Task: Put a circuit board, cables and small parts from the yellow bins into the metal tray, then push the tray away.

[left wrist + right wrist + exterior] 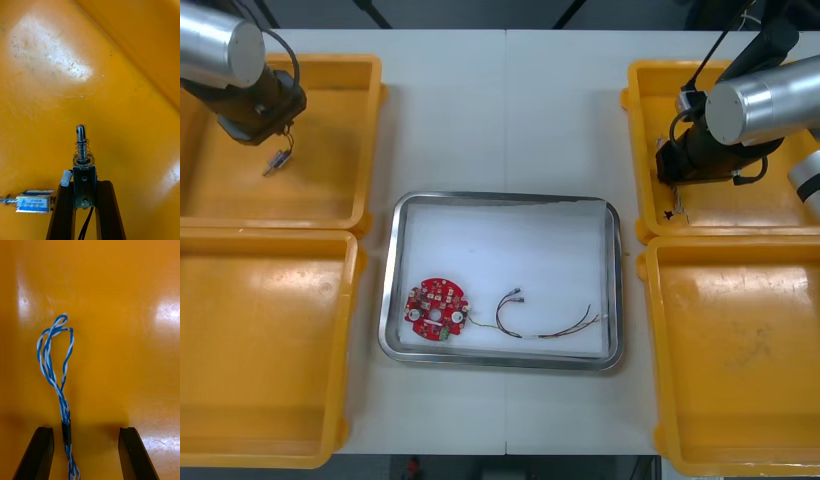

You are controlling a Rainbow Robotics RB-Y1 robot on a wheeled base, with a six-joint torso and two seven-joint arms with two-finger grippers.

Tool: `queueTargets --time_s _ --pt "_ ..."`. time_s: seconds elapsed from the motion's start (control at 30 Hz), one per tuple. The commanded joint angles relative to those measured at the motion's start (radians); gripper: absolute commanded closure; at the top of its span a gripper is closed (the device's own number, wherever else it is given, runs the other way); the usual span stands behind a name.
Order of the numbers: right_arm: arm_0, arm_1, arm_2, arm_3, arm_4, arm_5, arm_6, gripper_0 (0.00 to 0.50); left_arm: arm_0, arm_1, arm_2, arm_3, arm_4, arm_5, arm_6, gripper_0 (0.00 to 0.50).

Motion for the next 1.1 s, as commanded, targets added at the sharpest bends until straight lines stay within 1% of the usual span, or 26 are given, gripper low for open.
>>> queueTargets --time_s 0.03,0.17,0.27,0.37,0.43,0.47,0.5,0.53,0.57,0.6,0.63,0.67,0.8,0.87,0.9,0.93,0.97,1.03,1.1 --pt "-0.043 0.023 0.009 0.005 0.004 -0.009 0.02 0.0 0.001 -0.035 -0.005 0.043 0.008 -0.046 0.073 0.5" --pt "-0.043 0.026 0.014 0.023 -0.001 -0.009 0.026 0.0 0.001 -0.039 -0.028 0.047 0.02 -0.049 0.076 0.5" --pt "-0.043 0.026 0.014 0.031 -0.007 -0.009 0.029 0.0 0.002 -0.039 -0.038 0.05 0.06 -0.053 0.079 0.5" --pt "-0.043 0.026 0.015 0.033 -0.011 -0.008 0.029 0.0 0.012 -0.039 -0.04 0.05 0.08 -0.059 0.081 0.5" --pt "-0.04 0.026 0.017 0.033 -0.013 -0.008 0.031 0.069 0.019 -0.039 -0.04 0.05 0.093 -0.066 0.079 0.5" --pt "-0.039 0.026 0.018 0.033 -0.015 -0.008 0.029 0.148 0.024 -0.039 -0.04 0.05 0.097 -0.07 0.079 0.5" --pt "-0.036 0.026 0.018 0.033 -0.016 -0.008 0.031 0.256 0.03 -0.039 -0.04 0.05 0.102 -0.075 0.076 0.5" --pt "-0.036 0.026 0.018 0.033 -0.018 -0.009 0.032 0.378 0.033 -0.039 -0.041 0.05 0.105 -0.076 0.076 0.5" --pt "-0.033 0.026 0.02 0.034 -0.018 -0.008 0.034 0.457 0.035 -0.039 -0.045 0.05 0.108 -0.078 0.073 0.5" --pt "-0.033 0.026 0.018 0.033 -0.018 -0.008 0.034 0.478 0.035 -0.039 -0.048 0.05 0.109 -0.078 0.073 0.5" --pt "-0.029 0.026 0.018 0.033 -0.018 -0.008 0.035 0.478 0.035 -0.039 -0.055 0.05 0.112 -0.079 0.073 0.5" --pt "-0.031 0.026 0.018 0.034 -0.018 -0.008 0.037 0.5 0.035 -0.039 -0.057 0.05 0.114 -0.079 0.073 0.5" --pt "-0.031 0.023 0.018 0.034 -0.019 -0.008 0.047 0.5 0.036 -0.039 -0.058 0.05 0.114 -0.084 0.073 0.497" --pt "-0.031 0.021 0.018 0.033 -0.016 -0.008 0.055 0.5 0.035 -0.039 -0.058 0.05 0.114 -0.084 0.073 0.41" --pt "-0.031 0.018 0.018 0.028 -0.008 -0.008 0.064 0.5 0.035 -0.039 -0.058 0.05 0.112 -0.084 0.072 0.33" --pt "-0.031 0.015 0.018 0.023 0.004 -0.008 0.089 0.5 0.035 -0.039 -0.058 0.05 0.112 -0.084 0.07 0.286" --pt "-0.033 0.011 0.017 0.019 0.013 -0.008 0.118 0.5 0.035 -0.039 -0.058 0.05 0.112 -0.084 0.07 0.21" --pt "-0.033 0.0 0.012 0.01 0.018 -0.006 0.169 0.5 0.035 -0.039 -0.058 0.049 0.105 -0.084 0.065 0.104" --pt "-0.036 -0.011 0.001 -0.003 0.016 0.003 0.21 0.5 0.03 -0.036 -0.058 0.044 0.088 -0.082 0.061 0.062"
